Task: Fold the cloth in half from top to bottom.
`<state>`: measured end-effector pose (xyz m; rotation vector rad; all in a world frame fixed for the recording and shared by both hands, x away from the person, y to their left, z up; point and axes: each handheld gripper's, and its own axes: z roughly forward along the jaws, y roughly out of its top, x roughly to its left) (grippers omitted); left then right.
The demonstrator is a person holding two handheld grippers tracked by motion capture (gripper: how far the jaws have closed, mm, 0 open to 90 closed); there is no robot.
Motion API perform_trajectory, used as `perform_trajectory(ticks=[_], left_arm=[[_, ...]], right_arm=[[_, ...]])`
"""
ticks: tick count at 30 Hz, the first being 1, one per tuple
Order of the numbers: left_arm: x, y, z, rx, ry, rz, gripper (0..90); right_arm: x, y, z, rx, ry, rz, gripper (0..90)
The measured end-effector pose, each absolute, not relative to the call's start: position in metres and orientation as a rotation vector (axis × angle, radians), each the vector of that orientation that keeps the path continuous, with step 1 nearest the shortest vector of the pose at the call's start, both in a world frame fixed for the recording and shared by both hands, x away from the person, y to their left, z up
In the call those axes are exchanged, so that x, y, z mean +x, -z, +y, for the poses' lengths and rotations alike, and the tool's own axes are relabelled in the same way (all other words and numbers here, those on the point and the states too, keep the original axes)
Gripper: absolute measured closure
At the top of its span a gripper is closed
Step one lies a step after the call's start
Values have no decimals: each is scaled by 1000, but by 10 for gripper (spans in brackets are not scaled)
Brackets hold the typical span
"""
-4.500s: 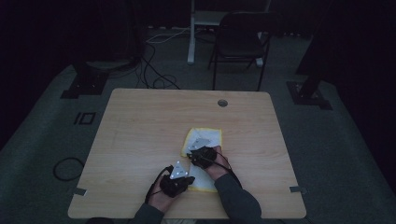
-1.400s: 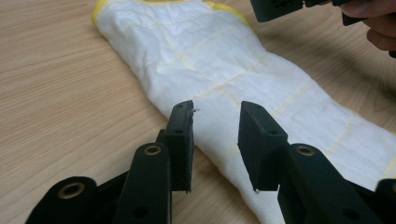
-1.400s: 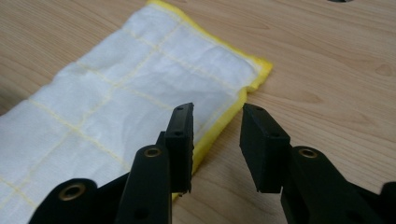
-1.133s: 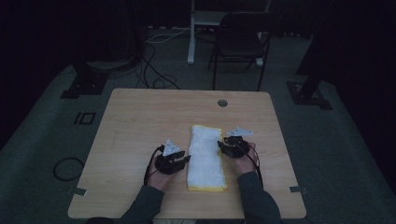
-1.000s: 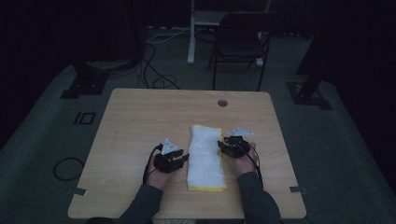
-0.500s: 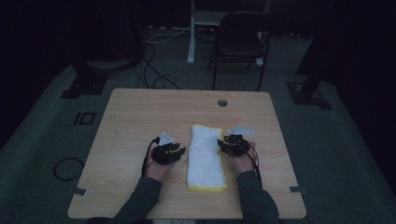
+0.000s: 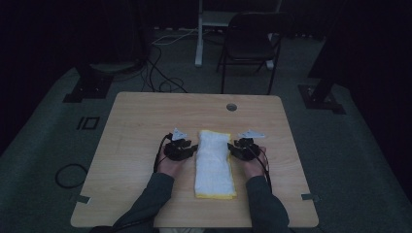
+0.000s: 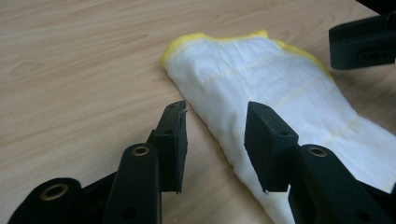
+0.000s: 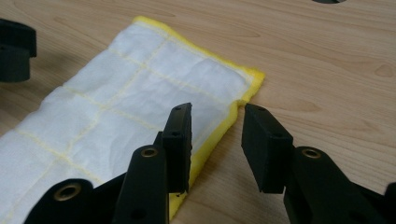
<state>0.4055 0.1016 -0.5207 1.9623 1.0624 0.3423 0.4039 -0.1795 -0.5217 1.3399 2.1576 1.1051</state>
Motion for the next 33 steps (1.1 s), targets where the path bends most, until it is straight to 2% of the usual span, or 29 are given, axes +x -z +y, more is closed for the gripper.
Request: perform_trajectory(ticks=[19, 33], left_arm=[[446, 531, 74, 1961, -341, 1200, 556], [464, 537, 73, 1989, -361, 1257, 535]], right_arm=[[437, 524, -167, 1375, -1057, 2132, 644], [460, 538, -162, 1444, -995, 2138, 550]])
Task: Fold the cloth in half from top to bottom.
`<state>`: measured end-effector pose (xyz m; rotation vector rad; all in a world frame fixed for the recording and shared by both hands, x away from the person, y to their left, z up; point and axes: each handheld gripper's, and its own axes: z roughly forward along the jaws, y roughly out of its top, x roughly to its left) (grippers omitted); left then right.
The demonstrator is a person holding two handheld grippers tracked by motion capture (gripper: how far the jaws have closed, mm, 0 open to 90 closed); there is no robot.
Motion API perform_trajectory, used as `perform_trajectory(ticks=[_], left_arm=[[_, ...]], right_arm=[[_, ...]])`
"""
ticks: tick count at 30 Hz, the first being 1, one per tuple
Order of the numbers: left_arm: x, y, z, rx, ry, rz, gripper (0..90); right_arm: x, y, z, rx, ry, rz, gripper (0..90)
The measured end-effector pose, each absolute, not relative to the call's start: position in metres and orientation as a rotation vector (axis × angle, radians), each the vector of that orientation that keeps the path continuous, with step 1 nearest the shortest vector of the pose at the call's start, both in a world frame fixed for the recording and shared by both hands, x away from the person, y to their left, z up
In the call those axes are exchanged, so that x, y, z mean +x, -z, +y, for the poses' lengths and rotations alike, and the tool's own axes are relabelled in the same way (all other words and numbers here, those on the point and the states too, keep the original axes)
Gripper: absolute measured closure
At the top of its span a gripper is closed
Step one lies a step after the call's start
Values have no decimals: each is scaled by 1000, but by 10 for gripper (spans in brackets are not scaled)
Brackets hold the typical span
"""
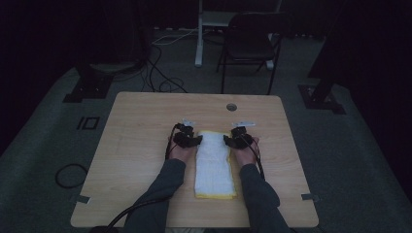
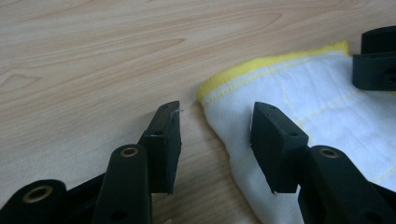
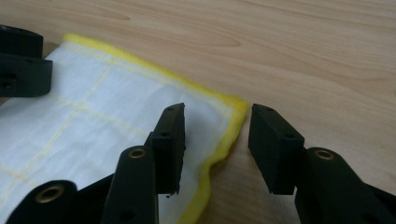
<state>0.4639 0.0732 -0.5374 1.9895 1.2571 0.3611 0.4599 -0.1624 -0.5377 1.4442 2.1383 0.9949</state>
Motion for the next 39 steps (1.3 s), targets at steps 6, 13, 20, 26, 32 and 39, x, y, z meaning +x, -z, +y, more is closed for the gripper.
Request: perform_trajectory(ticks=[6, 13, 20, 26, 32, 39], left_arm=[[468, 539, 70, 2002, -348, 1238, 525], [475, 538, 67, 2015, -295, 1215, 522], [478, 536, 65, 2035, -268, 1216, 616], [476, 539, 69, 2004, -219, 1217, 815], [478, 538, 70, 2023, -193, 1209, 851], [479, 537, 69, 2028, -195, 1215, 856]], right_arm=[[469, 538, -159, 1464, -981, 2155, 538], [470, 539, -157, 1454, -974, 2170, 513], [470, 537, -151, 1419, -954, 2218, 630], [470, 536, -147, 1419, -982, 2258, 802], [470, 537, -149, 1435, -1016, 2249, 828], [469, 538, -152, 1445, -1043, 2233, 832]])
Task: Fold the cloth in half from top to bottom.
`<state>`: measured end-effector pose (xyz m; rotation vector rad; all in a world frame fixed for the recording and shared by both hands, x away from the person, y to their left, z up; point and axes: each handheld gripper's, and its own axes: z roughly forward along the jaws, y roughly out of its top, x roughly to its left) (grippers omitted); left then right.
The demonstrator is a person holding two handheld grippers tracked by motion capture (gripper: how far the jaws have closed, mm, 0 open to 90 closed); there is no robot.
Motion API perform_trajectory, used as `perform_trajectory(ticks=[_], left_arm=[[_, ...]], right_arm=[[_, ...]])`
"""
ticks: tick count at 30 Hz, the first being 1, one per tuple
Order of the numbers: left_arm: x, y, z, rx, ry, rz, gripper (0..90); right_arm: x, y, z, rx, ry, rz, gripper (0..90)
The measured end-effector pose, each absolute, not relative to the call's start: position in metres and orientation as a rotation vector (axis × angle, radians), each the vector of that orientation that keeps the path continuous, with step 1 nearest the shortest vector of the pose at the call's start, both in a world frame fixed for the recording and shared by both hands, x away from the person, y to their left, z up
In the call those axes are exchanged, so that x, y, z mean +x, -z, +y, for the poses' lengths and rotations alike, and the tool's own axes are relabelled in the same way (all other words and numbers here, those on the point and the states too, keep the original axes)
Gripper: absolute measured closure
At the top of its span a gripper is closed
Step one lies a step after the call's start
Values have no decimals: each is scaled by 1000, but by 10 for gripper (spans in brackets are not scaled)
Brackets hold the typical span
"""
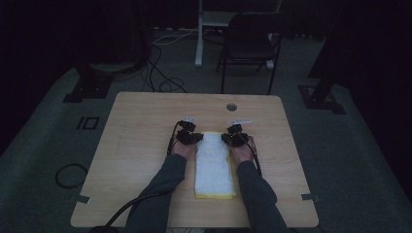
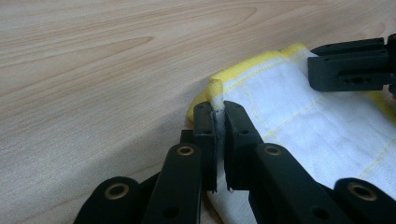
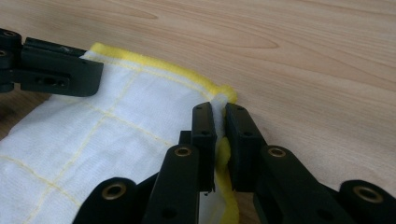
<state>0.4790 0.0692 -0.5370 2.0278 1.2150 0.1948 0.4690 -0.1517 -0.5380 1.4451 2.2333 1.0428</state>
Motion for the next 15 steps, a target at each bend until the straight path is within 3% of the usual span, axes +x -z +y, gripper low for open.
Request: perform_trajectory(ticks=[15], left_arm=[[480, 529, 69, 2035, -231, 1206, 859]], right_arm=[[469, 531, -152, 1423, -1064, 2218, 833]])
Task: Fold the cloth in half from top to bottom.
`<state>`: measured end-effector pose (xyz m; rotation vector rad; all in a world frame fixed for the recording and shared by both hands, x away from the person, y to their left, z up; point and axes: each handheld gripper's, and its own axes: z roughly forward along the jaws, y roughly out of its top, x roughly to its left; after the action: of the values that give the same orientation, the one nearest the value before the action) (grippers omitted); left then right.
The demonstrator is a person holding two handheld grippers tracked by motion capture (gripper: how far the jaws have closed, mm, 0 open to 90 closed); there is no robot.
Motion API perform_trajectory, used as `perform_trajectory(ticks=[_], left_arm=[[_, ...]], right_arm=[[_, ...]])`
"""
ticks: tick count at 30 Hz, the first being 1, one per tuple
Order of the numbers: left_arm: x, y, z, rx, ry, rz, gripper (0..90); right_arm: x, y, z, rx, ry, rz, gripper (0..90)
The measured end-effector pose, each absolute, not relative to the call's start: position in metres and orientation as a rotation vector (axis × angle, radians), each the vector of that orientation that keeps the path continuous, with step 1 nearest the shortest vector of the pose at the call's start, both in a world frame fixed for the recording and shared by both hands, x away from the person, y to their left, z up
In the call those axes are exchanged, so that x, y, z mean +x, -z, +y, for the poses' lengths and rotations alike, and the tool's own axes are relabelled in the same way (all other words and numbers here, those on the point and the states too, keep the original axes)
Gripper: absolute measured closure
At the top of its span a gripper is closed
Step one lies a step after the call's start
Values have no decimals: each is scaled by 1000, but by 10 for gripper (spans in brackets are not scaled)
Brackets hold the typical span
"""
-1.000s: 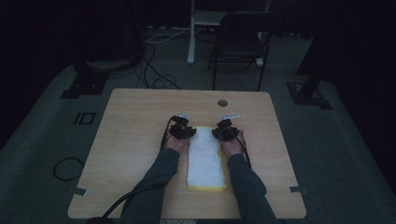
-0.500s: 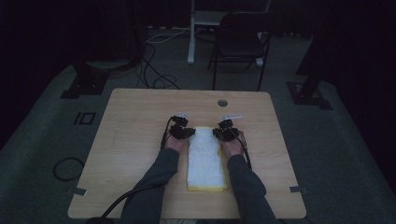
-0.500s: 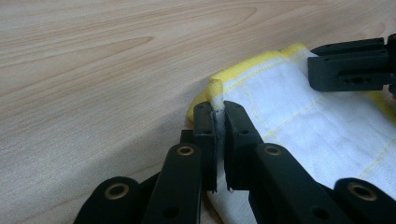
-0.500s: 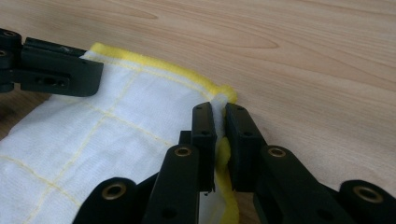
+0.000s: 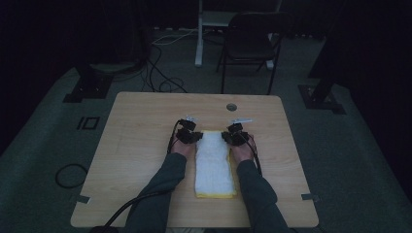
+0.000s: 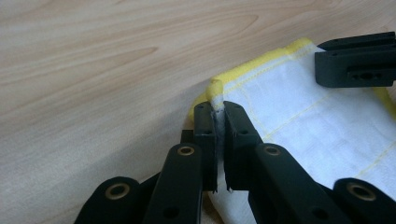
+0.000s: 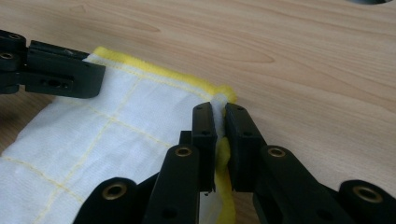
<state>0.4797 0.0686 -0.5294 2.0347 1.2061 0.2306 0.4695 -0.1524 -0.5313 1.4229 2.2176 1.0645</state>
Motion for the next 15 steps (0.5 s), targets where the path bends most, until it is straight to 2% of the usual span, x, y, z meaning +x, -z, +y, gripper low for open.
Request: perform_trajectory(ticks=[15], left_arm=[[479, 513, 68, 1995, -256, 1180, 859]], right_arm=[[470, 519, -154, 1388, -1078, 2194, 832]])
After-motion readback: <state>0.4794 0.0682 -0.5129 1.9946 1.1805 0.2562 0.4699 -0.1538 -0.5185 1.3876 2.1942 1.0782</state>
